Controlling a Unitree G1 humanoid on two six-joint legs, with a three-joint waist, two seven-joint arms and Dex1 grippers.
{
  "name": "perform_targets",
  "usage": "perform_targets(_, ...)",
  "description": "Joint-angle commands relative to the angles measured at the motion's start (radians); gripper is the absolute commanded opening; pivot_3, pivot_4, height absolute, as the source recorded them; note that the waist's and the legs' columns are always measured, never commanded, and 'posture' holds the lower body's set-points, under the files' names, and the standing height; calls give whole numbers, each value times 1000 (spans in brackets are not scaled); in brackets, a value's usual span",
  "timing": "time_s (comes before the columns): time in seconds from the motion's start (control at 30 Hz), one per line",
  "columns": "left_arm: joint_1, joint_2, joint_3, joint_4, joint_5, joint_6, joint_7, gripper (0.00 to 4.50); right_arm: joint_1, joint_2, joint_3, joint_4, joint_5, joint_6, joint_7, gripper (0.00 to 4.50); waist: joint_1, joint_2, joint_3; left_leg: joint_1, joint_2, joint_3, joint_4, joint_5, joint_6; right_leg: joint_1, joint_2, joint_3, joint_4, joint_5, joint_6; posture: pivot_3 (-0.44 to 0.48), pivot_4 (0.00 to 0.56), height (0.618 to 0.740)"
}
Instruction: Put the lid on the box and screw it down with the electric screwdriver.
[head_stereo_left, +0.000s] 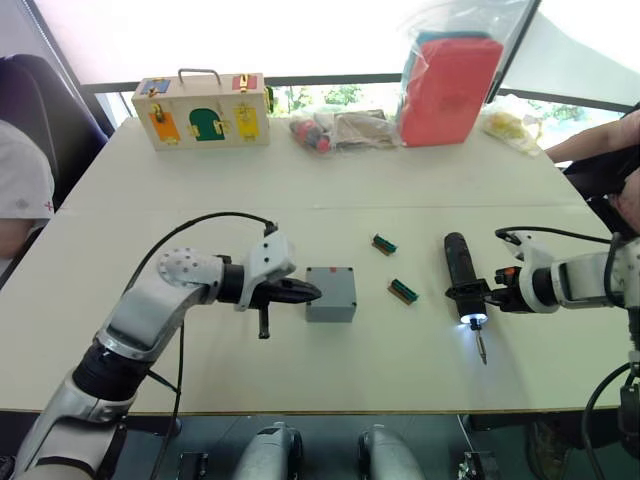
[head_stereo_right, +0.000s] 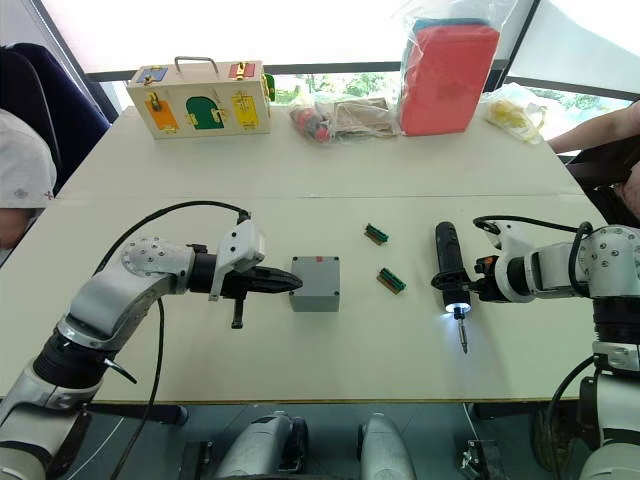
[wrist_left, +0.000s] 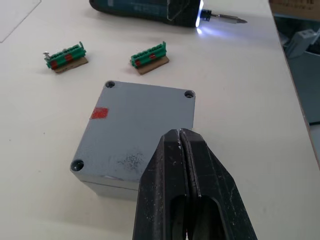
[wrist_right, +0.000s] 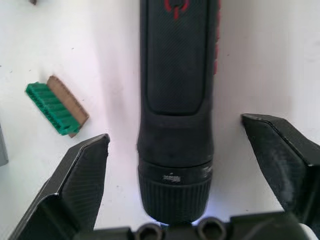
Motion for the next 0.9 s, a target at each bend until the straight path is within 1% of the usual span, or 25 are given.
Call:
perform_targets(0.03,-91,20,154,105,-45,-1,31,0,-54,-20,-27,-141,-62,-216,183,4454,-3,0,0,0,0,0,0,0,0,0,0,0,0,0,0,0,150,740)
perform_targets(0.13,-100,63,173,181,-16,-30,16,0,-47,-10,-18,-302,-86,-411,388,4454,-8,0,0,1,1,0,0,0,0,0,4,0,0,0,1,0,150,740)
perform_targets(0.17,-93,75,166,197,-1,-44,9,0,-37,10,-16,-362,-88,-463,426,4454,-7,0,0,1,2,0,0,-1,1,0,5,0,0,0,1,0,150,740)
perform_targets(0.23,-64,82,146,200,20,-78,3,0,-23,75,-4,-464,-81,-504,417,4454,-5,0,0,1,2,0,0,-1,1,0,5,0,0,0,2,0,150,740)
perform_targets(0.27,-52,79,143,196,14,-78,-3,0,-13,91,23,-506,-100,-515,410,4454,-4,0,0,1,3,0,0,-1,1,0,5,0,0,0,2,0,150,740)
perform_targets(0.33,-19,61,133,166,-16,-45,-11,0,55,50,169,-613,-241,-587,447,4454,1,-1,0,1,3,0,0,-1,1,0,4,1,0,0,2,0,150,740)
perform_targets(0.37,-7,56,122,156,-14,-39,-12,0,87,32,221,-645,-291,-615,468,4454,7,-1,1,1,2,-1,1,-1,1,0,3,0,1,0,1,0,150,740)
perform_targets(0.43,21,59,68,150,40,-59,-6,0,148,41,258,-661,-317,-634,482,4454,20,-1,1,0,1,-1,2,-1,0,1,1,0,0,0,1,0,150,740)
perform_targets(0.5,44,66,11,156,102,-100,-2,0,191,37,292,-670,-356,-660,510,4454,23,-1,1,0,-1,-1,3,-1,1,1,-2,0,-1,0,-1,0,150,740)
perform_targets(0.63,38,8,6,178,73,-92,-9,0,220,49,329,-656,-410,-692,548,4454,22,-1,1,0,-2,-1,3,-1,1,1,-3,1,-1,-1,-3,0,150,740)
perform_targets(0.77,24,-9,-46,204,122,-129,-30,0,226,60,380,-651,-443,-692,599,4454,19,-1,1,0,-1,-1,1,-1,0,0,-3,0,-1,0,-3,0,150,740)
perform_targets(0.9,-7,-40,-65,248,146,-163,-38,0,232,70,408,-676,-442,-668,639,4454,20,-1,1,0,-1,-1,1,-1,0,0,-3,0,-1,0,-3,0,150,740)
